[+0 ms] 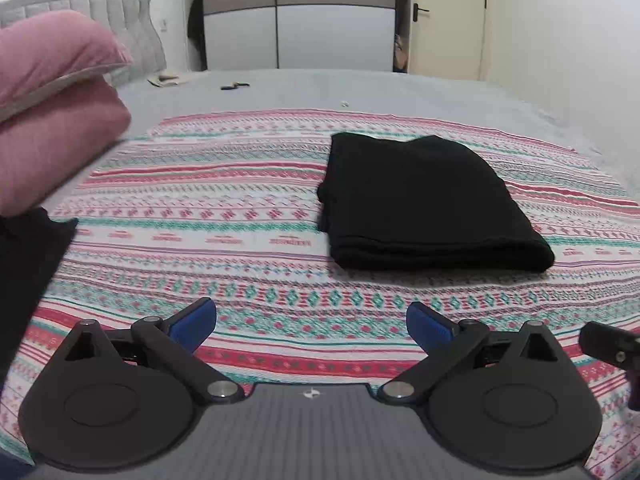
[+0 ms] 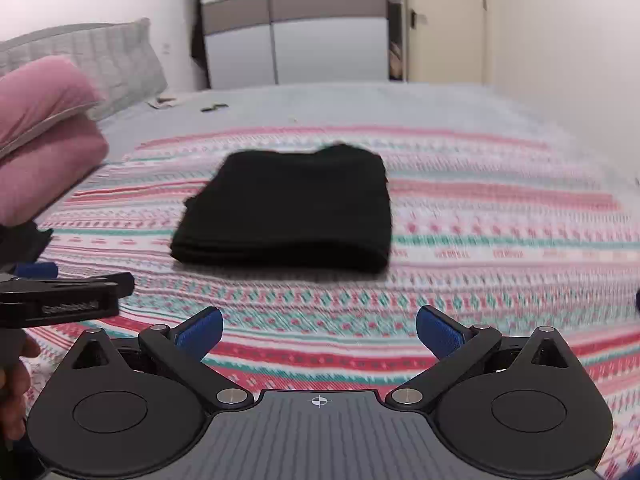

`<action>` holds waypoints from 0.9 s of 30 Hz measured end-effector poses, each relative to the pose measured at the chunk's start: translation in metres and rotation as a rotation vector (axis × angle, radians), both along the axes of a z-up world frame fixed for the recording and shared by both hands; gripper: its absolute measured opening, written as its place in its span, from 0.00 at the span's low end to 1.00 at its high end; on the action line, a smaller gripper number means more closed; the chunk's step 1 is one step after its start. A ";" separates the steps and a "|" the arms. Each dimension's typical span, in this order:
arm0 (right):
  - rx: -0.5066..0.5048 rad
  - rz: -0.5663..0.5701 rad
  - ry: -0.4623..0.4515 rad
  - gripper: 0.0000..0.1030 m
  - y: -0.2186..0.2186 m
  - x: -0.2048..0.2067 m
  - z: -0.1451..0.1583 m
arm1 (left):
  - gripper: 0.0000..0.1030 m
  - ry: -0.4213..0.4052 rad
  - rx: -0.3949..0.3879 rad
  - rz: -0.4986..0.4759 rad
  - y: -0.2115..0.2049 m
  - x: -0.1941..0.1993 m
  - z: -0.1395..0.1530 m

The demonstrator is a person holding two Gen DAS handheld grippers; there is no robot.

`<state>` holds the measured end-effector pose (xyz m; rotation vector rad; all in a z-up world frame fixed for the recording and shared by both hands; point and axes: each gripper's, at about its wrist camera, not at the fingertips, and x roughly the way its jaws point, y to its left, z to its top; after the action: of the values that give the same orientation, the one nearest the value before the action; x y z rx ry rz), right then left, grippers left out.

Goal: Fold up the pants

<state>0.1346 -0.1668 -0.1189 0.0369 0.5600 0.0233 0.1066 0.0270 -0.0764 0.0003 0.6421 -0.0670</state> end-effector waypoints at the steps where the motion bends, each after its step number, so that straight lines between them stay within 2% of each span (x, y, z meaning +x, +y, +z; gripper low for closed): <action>1: 0.000 -0.011 0.006 1.00 -0.002 0.001 -0.002 | 1.00 -0.004 0.006 -0.008 -0.002 -0.001 0.000; 6: -0.033 -0.029 -0.008 1.00 -0.002 -0.004 -0.003 | 1.00 -0.014 0.019 -0.028 -0.012 -0.002 0.000; 17: -0.019 -0.031 -0.032 1.00 -0.007 -0.009 0.003 | 1.00 0.003 0.021 -0.042 -0.023 -0.002 -0.001; 27: 0.003 -0.049 -0.026 1.00 -0.010 -0.006 0.001 | 1.00 0.010 0.012 -0.018 -0.019 0.001 -0.001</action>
<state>0.1284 -0.1772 -0.1184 0.0533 0.5326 -0.0232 0.1078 0.0076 -0.0776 0.0169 0.6523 -0.0802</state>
